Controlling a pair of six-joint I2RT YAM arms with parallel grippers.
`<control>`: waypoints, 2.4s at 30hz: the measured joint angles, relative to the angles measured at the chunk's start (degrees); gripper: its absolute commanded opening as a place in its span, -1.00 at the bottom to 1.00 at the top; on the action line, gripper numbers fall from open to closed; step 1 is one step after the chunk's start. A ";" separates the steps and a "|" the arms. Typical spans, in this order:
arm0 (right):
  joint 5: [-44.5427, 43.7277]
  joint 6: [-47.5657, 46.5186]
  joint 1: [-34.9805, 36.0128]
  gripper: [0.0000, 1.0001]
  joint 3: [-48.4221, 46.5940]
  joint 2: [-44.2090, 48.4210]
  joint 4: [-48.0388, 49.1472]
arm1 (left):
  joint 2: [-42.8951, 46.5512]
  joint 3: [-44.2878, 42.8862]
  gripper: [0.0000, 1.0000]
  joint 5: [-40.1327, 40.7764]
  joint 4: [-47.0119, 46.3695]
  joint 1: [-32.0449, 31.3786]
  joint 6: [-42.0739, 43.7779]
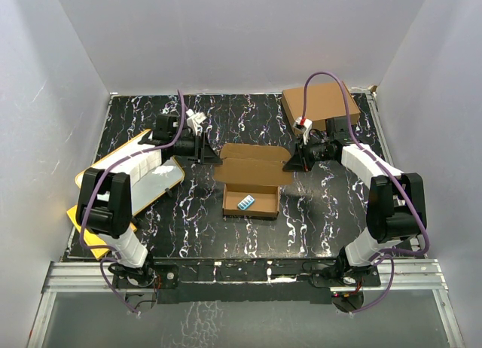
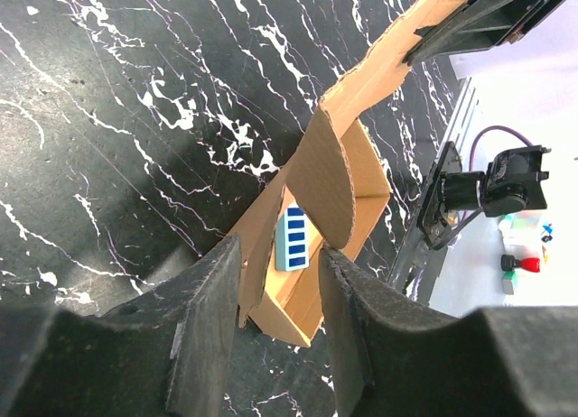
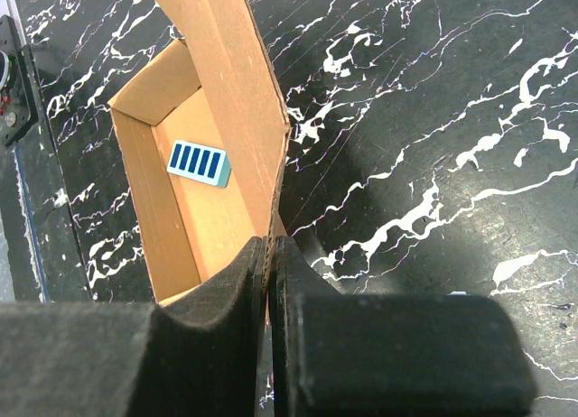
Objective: Fold the paper box
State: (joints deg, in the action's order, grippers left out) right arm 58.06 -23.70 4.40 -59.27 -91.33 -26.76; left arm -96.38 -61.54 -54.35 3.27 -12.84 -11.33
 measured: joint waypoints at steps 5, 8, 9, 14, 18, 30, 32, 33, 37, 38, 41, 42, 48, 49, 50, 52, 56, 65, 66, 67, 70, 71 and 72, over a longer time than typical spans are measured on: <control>0.02 0.00 0.00 -0.85 0.00 0.00 -0.02 | 0.59 0.94 -0.10 0.42 -0.22 0.76 0.09; 0.17 0.00 0.00 -0.85 0.00 0.00 -0.02 | 0.63 1.36 -0.04 0.44 -0.13 1.01 0.61; 0.17 0.00 0.00 -0.85 0.00 0.00 -0.02 | 0.63 1.44 -0.04 0.42 -0.07 1.05 0.85; 0.17 0.00 0.00 -0.84 -0.11 0.00 -0.09 | 0.83 1.77 -0.03 0.33 -0.22 1.07 1.92; 0.20 -0.02 0.00 -0.85 -0.15 0.00 -0.09 | 2.84 3.93 -0.04 0.33 -1.86 1.05 2.82; 0.22 -0.02 0.02 -0.84 -0.20 0.00 -0.11 | 4.02 6.12 -0.24 2.08 -5.99 -0.61 4.35; 0.20 -0.02 0.07 -0.85 -0.20 0.00 -0.11 | 4.02 6.10 -0.35 2.40 -6.32 -1.38 4.33; 0.20 -0.02 0.07 -0.85 -0.20 0.00 -0.11 | 4.02 6.10 -0.41 2.49 -6.34 -1.62 4.31; 0.22 -0.02 0.07 -0.85 -0.20 0.00 -0.11 | 3.96 6.08 -0.56 2.49 -6.45 -2.29 4.28; 0.20 -0.02 0.07 -0.84 -0.20 0.00 -0.11 | 3.96 6.08 -0.62 2.49 -6.45 -2.34 4.28; 0.22 -0.02 0.09 -0.85 -0.20 0.00 -0.11 | 3.93 6.05 -0.89 2.49 -6.40 -2.34 4.31; 0.20 -0.02 0.11 -0.85 -0.20 0.00 -0.11 | 3.91 6.03 -0.95 2.49 -6.36 -2.34 4.31; 0.13 -0.02 0.37 -0.85 -0.22 0.00 -0.15 | 3.91 6.03 -1.00 2.82 -6.32 -2.38 4.04; 0.00 -0.02 0.48 -0.85 -0.31 0.00 -0.22 | 3.91 6.03 -1.00 3.17 -6.40 -2.43 3.87; -0.17 0.00 0.70 -0.84 -0.48 0.00 -0.26 | 3.91 6.03 -1.00 3.76 -6.56 -2.47 3.58; -1.22 0.04 1.33 -0.84 -1.33 0.00 -0.35 | 4.24 6.40 -1.00 5.57 -7.67 -2.58 2.43; -4.09 1.38 2.75 -0.85 -3.52 0.00 0.26 | 7.74 9.66 -1.00 11.28 -11.43 -3.39 -0.83; -16.55 8.24 5.31 -0.85 -8.26 0.00 9.68 | 14.69 13.94 -1.00 35.43 -23.17 -11.08 -7.17; -18.56 9.01 5.97 -0.85 -8.44 0.00 11.19 | 14.49 13.94 -1.00 38.42 -24.17 -12.00 -7.58; -20.72 9.73 6.71 -0.85 -8.48 0.00 12.59 | 14.21 13.84 -1.00 40.79 -24.76 -12.72 -7.85; -27.21 11.96 8.94 -0.85 -8.52 -0.04 15.69 | 11.45 12.11 -1.00 49.99 -25.46 -15.17 -8.90; -29.57 12.81 9.75 -0.84 -8.52 -0.07 16.57 | 10.23 11.19 -1.00 52.81 -25.46 -15.78 -9.31; -31.95 13.77 10.67 -0.84 -8.52 -0.13 17.55 | 8.96 10.27 -1.00 55.58 -25.49 -16.37 -9.77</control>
State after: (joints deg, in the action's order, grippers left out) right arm 26.11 -9.93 15.07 -67.79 -91.46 -9.21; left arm -87.42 -51.27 1.23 -22.22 -29.21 -21.10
